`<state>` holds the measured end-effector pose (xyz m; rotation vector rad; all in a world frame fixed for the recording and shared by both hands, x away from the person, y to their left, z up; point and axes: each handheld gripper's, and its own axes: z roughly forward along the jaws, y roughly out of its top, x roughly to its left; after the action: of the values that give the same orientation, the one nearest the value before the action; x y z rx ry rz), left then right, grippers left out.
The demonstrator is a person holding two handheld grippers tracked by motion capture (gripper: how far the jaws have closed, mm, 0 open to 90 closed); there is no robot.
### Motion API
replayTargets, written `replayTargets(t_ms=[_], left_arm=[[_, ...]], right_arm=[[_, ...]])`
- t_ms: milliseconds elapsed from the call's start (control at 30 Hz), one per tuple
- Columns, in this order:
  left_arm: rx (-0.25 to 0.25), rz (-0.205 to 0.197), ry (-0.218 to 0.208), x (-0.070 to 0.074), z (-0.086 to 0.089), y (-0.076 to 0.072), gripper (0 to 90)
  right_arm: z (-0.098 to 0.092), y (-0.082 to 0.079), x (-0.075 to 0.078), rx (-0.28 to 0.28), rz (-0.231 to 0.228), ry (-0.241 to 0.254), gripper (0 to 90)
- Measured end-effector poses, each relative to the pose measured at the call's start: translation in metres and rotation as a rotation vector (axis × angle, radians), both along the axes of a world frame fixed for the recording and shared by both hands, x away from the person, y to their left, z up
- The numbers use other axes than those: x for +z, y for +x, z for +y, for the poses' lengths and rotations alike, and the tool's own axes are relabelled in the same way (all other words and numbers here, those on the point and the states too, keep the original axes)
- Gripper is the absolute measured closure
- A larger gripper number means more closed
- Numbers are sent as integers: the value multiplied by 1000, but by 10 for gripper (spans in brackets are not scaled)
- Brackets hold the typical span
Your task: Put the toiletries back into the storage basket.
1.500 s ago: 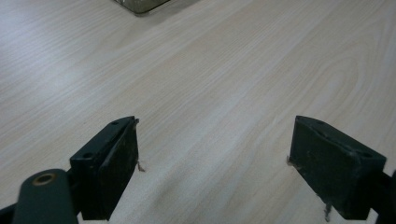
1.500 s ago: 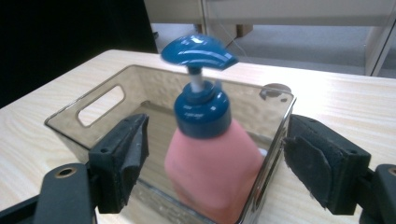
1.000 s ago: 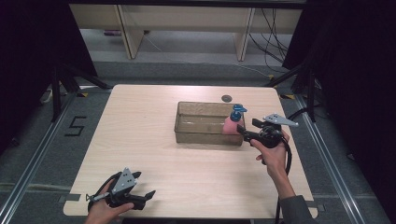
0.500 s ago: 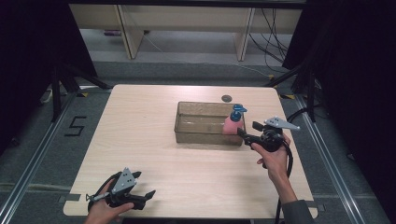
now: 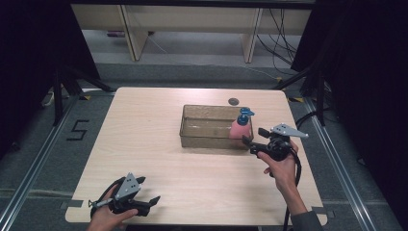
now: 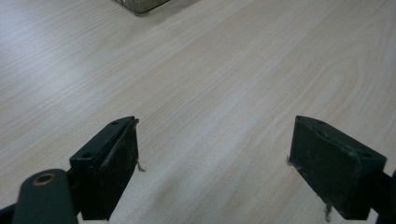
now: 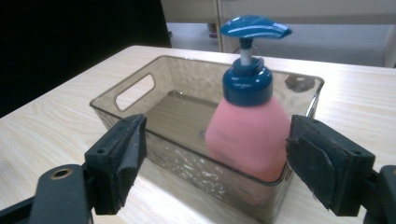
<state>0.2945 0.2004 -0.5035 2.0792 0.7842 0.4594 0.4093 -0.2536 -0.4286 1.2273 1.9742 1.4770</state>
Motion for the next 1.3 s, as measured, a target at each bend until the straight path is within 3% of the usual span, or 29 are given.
replayTargets(t_ms=[33, 100, 200, 367, 433, 500, 600, 667, 800, 833, 900, 1033, 1100, 1133, 1167, 1233, 1300], left_arm=[[0, 2, 1, 0, 0, 0, 152], [-3, 4, 6, -1, 0, 0, 152], [0, 3, 1, 0, 0, 0, 152], [2, 0, 0, 0, 0, 0, 152], [-5, 3, 6, -1, 0, 0, 152], [-2, 3, 6, 0, 1, 0, 152], [0, 1, 8, 0, 0, 0, 152], [-2, 2, 8, 0, 1, 0, 152], [1, -1, 2, 0, 0, 0, 152], [-3, 3, 8, 0, 1, 0, 152], [-13, 1, 26, 1, 2, 1, 152], [-3, 3, 7, 0, 1, 0, 152], [-12, 0, 29, 1, 2, 1, 152], [-12, 0, 29, 1, 2, 1, 152], [3, -1, 1, 0, 0, 0, 152], [-1, 4, 4, -1, 0, 0, 152], [-1, 3, 2, 0, 0, 0, 152]], right_arm=[[2, -2, -1, -5, 27, 22, 213], [1, -2, -2, 7, 3, 2, 213], [2, -7, -2, 13, 9, -8, 213], [5, -11, -3, 23, 19, 13, 209], [5, -11, -4, 24, -7, -3, 209], [7, -15, -2, 25, 22, 13, 210], [6, -15, -3, 36, -4, -18, 209], [8, -17, -5, 39, 6, 9, 210], [8, -19, -5, 45, -3, -6, 210], [10, -21, -5, 43, 20, 25, 209], [9, -21, -6, 52, -1, 4, 209], [12, -26, -5, 50, 27, 13, 209], [12, -26, -7, 61, -8, -4, 209], [12, -26, -7, 61, -8, -4, 209], [13, -28, -6, 72, 9, 5, 208], [14, -29, -7, 73, -6, -8, 208], [16, -31, -8, 77, 6, 8, 208]])
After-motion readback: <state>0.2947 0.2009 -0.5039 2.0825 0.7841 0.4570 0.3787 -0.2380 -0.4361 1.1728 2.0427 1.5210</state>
